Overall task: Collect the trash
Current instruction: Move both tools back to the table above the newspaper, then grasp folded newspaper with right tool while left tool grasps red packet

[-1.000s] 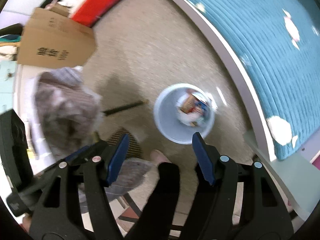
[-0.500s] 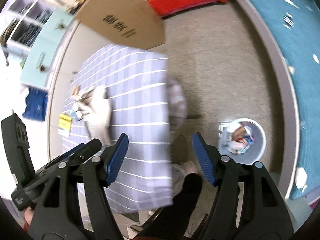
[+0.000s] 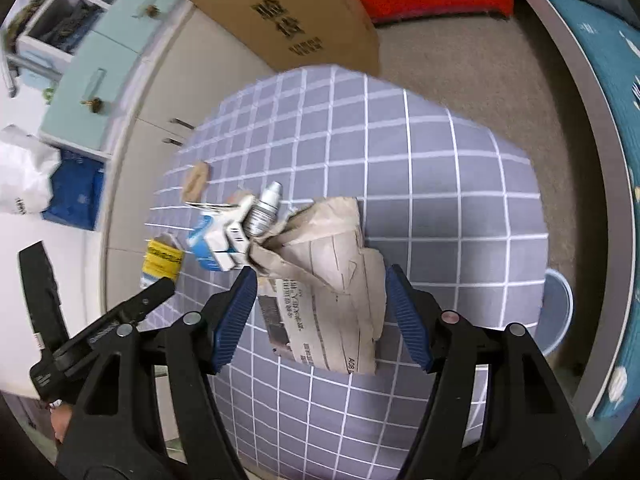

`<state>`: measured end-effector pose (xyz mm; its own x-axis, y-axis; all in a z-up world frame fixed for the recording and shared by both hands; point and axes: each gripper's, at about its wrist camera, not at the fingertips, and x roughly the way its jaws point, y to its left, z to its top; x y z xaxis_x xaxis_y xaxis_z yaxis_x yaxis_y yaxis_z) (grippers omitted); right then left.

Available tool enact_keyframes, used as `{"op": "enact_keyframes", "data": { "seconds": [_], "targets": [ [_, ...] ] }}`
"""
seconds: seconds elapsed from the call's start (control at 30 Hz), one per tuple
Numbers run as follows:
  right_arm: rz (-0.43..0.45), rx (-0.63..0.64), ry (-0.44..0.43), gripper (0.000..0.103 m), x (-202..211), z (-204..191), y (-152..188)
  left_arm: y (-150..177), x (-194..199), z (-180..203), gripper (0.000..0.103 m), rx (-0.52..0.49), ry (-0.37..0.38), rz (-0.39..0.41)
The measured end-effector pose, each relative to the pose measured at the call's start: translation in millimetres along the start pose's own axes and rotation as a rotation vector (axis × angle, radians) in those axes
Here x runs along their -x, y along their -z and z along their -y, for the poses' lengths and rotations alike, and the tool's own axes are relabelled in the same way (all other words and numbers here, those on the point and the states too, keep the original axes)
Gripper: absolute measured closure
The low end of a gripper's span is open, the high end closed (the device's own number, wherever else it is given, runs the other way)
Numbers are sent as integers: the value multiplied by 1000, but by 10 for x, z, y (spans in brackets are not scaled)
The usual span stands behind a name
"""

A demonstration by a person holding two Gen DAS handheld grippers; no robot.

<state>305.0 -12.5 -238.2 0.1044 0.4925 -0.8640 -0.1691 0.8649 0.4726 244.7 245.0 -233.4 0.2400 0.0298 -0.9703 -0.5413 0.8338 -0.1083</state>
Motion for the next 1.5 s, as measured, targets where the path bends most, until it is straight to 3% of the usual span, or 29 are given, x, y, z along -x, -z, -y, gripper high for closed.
{"op": "enact_keyframes", "data": {
  "seconds": [0.27,0.4,0.53,0.7,0.77,0.8,0.87,1.0,1.13,1.2,1.33,1.5],
  "targets": [
    [-59,-4,70,34,-300,119,107,88,-336,-26,32,-24,59,-101],
    [-79,-45,15,33,-393,254,162,219,-457,127,32,-76,102,-135],
    [-72,-45,-50,27,-466,284,196,387,-530,329,32,-135,98,-154],
    [-68,43,-32,28,-503,170,179,535,-634,422,32,-150,84,-191],
    [-72,72,-14,50,-514,140,174,560,-642,440,32,-156,75,-193],
    [-92,69,-29,75,-540,160,169,571,-647,444,32,-154,72,-195],
    [-130,34,-87,79,-605,222,180,581,-658,457,32,-141,71,-198],
    [-114,60,-156,94,-504,206,208,591,-615,456,32,-130,72,-192],
    [-84,62,-272,100,-213,189,208,624,-529,442,32,-122,76,-175],
    [-63,80,-288,100,-37,173,203,623,-479,458,32,-113,96,-160],
    [-2,110,-267,100,331,238,172,622,-415,578,32,-116,120,-134],
    [70,113,-138,100,593,405,140,525,-443,892,32,-115,150,-125]
  ]
}}
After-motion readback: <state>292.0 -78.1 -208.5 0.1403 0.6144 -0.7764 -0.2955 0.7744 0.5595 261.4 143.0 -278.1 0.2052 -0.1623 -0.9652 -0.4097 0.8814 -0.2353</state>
